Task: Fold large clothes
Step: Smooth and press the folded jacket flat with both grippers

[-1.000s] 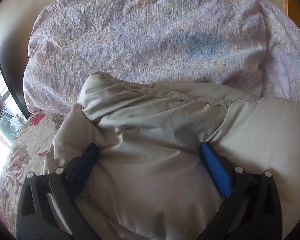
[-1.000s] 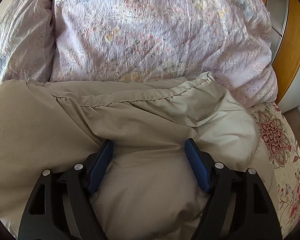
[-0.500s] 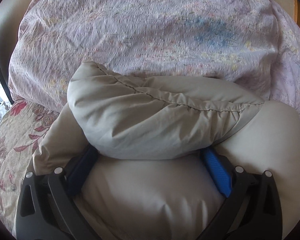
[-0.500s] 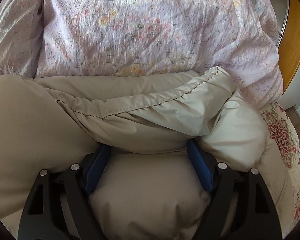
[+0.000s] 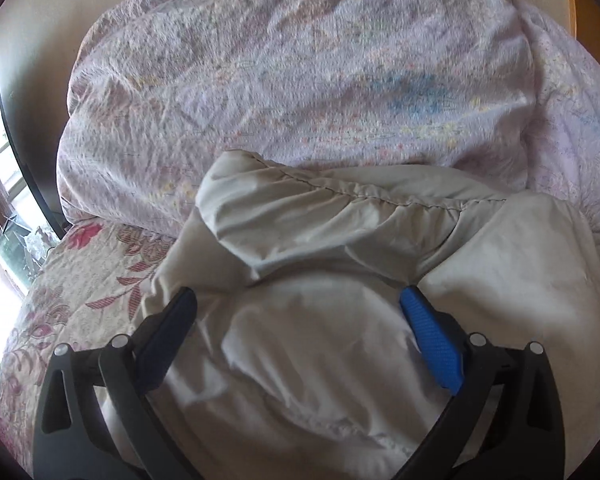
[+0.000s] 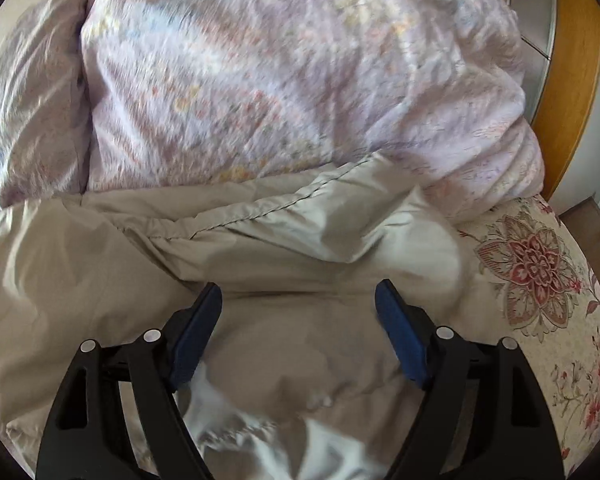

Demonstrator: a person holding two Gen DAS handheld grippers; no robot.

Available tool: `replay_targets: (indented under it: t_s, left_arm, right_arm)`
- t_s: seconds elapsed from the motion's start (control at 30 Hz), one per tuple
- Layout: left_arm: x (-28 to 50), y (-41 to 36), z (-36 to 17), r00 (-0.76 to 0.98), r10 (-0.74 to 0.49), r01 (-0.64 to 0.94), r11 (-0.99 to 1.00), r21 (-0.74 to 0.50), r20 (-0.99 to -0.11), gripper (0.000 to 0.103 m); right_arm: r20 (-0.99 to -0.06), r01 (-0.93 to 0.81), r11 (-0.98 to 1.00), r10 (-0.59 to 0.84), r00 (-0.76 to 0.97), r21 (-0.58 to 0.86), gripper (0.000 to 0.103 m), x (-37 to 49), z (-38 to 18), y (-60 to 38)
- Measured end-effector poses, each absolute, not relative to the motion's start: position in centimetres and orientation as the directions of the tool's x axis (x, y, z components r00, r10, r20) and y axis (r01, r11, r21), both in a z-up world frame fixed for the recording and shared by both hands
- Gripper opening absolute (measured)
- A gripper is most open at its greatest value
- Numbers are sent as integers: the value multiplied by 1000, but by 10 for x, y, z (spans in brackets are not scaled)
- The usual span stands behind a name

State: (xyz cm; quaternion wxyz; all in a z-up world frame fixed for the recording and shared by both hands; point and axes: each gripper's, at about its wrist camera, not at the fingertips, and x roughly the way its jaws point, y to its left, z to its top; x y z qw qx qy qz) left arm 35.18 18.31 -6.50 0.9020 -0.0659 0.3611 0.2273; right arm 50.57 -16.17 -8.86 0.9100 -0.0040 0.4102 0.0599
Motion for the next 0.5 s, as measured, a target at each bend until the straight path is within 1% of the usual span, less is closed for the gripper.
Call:
replay_targets:
  t_s: [0.03,0.1,0.17,0.33,0.5]
  left_arm:
    - [350,186,-63,636,372,-465,884,49,-677,101]
    - [349,193,-62,618,412,-493,867,78,-669,101]
    - [348,206,-67,578,446,-538,838,92,-683,101]
    - [335,243,-89,564,378,-590,806,-38,-734,101]
    - [334,249,-102,591,347,-582,808,-87,-729,101]
  right_arm:
    - [-744,-102,993,109,659,55,79,507,-86,-168]
    - [-748,-74,997,73,659,31,78,511,-86,-177]
    - [-756,-58,998,45,653,9,76,512,-93,-185]
    - [-750,-36,999,22,661,-3,76,507,-114,-205]
    - [-755,-39,999,45,654,26,77,509,-123,-211]
